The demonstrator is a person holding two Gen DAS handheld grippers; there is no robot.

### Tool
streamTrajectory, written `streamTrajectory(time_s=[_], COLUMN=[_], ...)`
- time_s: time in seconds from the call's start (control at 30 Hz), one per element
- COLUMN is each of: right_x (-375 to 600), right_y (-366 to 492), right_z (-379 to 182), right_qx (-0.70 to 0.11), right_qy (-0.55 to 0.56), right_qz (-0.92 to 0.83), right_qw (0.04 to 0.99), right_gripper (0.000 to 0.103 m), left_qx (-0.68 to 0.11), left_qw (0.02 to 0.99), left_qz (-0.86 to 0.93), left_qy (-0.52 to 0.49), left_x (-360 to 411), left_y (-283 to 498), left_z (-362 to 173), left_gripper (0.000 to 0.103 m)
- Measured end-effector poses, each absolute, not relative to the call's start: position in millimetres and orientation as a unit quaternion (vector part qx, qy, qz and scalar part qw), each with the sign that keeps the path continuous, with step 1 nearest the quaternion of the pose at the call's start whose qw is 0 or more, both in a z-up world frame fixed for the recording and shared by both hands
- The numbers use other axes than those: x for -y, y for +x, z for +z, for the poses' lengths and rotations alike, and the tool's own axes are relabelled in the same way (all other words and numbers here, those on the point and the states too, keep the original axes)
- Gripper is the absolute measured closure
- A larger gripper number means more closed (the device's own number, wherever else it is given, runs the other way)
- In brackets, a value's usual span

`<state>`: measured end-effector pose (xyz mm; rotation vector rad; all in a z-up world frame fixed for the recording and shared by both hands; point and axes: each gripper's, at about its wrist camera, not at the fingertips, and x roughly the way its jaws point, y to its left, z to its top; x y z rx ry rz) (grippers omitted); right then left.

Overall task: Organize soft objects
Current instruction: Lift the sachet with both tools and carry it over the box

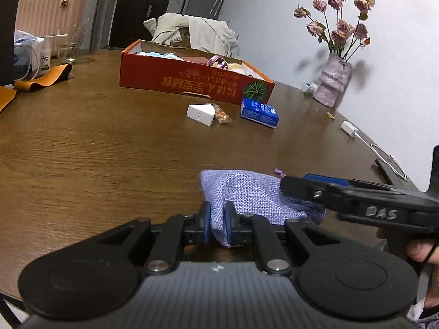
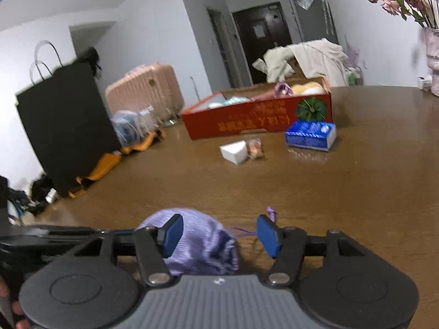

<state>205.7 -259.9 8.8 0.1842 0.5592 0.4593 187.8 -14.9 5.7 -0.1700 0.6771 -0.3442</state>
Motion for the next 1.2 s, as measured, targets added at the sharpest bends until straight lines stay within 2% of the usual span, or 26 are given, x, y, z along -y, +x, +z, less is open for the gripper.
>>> streamTrajectory(time_s=[0.07,0.1,0.13,0.17,0.2,0.27,0.3,0.33,0.37,0.4,0.5,0.83,1.07,1.2], right_x=[255.8,255.1,254.8,254.8,255.2,257.6,259.5,261.6,263.4,265.3,267.2,277.6,288.6,290.7], right_y=[207.3,207.2,206.7,205.5,204.2,203.2,202.8,201.6,200.6,199.9,200.5,237.9,325.1,399.3], right_z=[4.4,2.6,1.7,0.9,-0.4,-4.2,-5.7,-6.8,-7.3,-7.4,-4.2,43.0,93.8,115.6], right_qx=[-0.280,-0.281,-0.280,-0.279,-0.278,-0.281,-0.282,-0.283,-0.282,-0.282,-0.283,-0.237,-0.202,-0.208], right_qy=[0.084,0.087,0.090,0.090,0.090,0.096,0.100,0.105,0.109,0.114,0.117,0.095,0.058,0.051], right_qz=[0.230,0.235,0.238,0.238,0.237,0.234,0.233,0.233,0.235,0.237,0.237,0.244,0.257,0.262], right_qw=[0.928,0.926,0.926,0.926,0.927,0.926,0.925,0.924,0.924,0.923,0.922,0.936,0.943,0.941], right_gripper=[0.050,0.052,0.054,0.055,0.056,0.065,0.065,0.069,0.080,0.082,0.086,0.086,0.086,0.086], left_qx=[-0.321,-0.316,-0.310,-0.308,-0.312,-0.332,-0.340,-0.346,-0.349,-0.350,-0.345,-0.303,-0.265,-0.272], left_qw=[0.927,0.929,0.932,0.933,0.931,0.923,0.919,0.913,0.909,0.907,0.907,0.915,0.929,0.926], left_qz=[-0.175,-0.174,-0.168,-0.166,-0.168,-0.169,-0.172,-0.182,-0.191,-0.197,-0.208,-0.230,-0.234,-0.236], left_qy=[-0.085,-0.089,-0.089,-0.087,-0.089,-0.098,-0.104,-0.114,-0.123,-0.127,-0.128,-0.134,-0.111,-0.116], left_x=[13.6,12.9,12.2,13.0,12.8,11.6,10.1,7.7,6.1,4.7,4.3,10.5,28.0,30.6], left_y=[186.0,185.7,185.6,187.1,189.7,197.4,199.9,202.1,203.2,204.0,204.4,248.9,339.8,413.6], left_z=[9.2,10.9,12.4,13.0,12.5,7.5,5.0,3.0,1.9,1.6,4.5,45.3,88.9,101.4], left_gripper=[0.061,0.039,0.034,0.035,0.035,0.042,0.053,0.070,0.081,0.092,0.095,0.095,0.095,0.095])
